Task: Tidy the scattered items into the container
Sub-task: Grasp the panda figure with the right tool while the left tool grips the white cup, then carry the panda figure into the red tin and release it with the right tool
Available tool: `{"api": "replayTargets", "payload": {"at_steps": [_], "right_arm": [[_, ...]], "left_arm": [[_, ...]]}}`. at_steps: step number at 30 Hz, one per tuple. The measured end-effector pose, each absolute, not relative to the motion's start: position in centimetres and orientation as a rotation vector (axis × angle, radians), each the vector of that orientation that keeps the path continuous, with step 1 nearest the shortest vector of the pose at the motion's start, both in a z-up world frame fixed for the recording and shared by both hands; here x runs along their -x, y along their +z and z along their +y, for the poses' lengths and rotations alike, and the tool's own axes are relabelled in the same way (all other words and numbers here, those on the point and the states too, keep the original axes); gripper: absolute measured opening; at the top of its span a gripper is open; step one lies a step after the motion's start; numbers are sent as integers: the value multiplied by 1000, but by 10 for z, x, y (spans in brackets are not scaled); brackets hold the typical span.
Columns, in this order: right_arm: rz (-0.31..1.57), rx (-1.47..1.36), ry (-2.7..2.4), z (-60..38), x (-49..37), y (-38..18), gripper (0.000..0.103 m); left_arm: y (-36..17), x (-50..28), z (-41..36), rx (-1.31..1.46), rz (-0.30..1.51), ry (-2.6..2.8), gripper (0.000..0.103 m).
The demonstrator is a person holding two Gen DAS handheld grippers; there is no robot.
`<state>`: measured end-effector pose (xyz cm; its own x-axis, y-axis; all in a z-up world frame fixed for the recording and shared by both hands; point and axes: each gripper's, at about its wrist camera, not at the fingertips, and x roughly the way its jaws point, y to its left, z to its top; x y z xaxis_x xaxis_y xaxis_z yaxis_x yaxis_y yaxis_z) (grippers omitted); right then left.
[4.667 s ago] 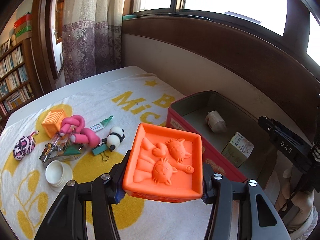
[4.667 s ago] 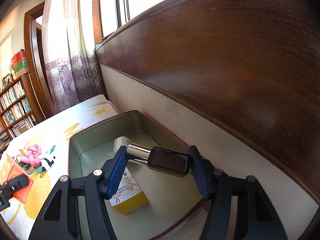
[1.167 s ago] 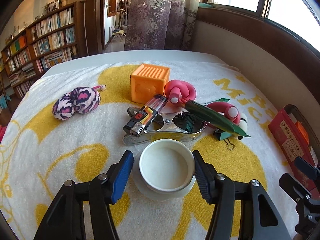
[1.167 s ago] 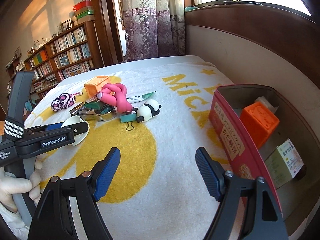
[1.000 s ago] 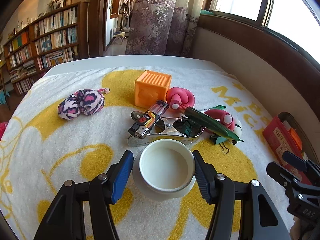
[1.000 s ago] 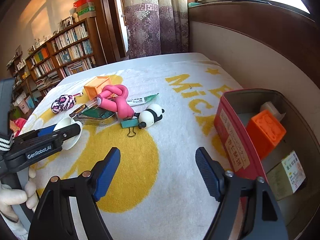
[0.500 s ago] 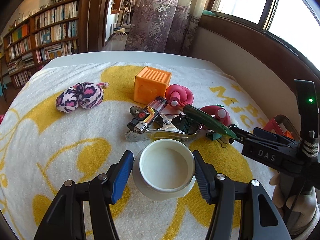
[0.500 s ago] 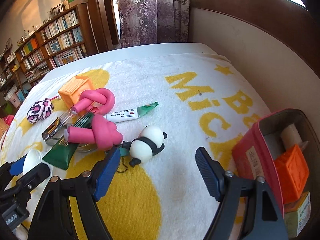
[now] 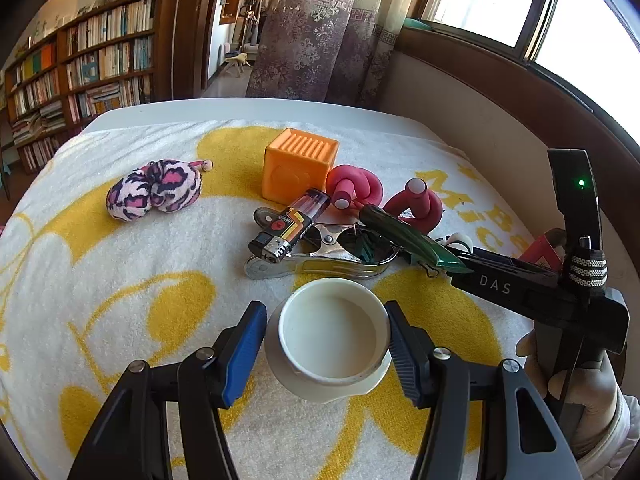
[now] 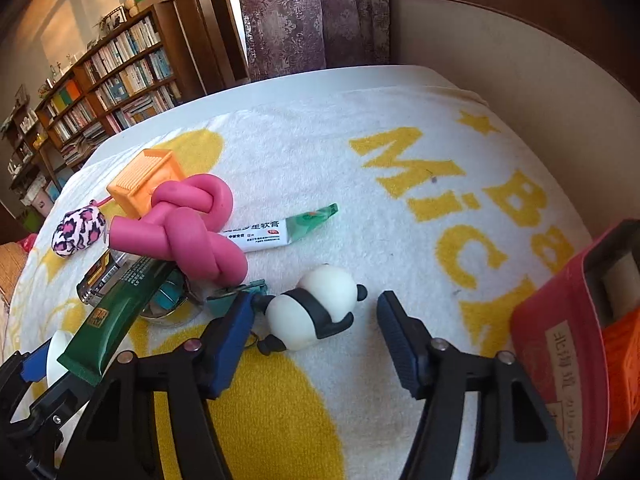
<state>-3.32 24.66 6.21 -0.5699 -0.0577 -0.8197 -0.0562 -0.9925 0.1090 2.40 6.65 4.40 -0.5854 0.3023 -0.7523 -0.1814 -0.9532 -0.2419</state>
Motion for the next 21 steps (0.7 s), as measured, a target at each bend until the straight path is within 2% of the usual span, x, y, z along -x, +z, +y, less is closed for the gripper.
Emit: {"api": "replayTargets", "payload": {"at_steps": [21], "right_arm": [[-242, -1233, -2846, 244, -46, 104, 60]], "left_arm": [[49, -30, 75, 1222, -173, 2561, 61]]}}
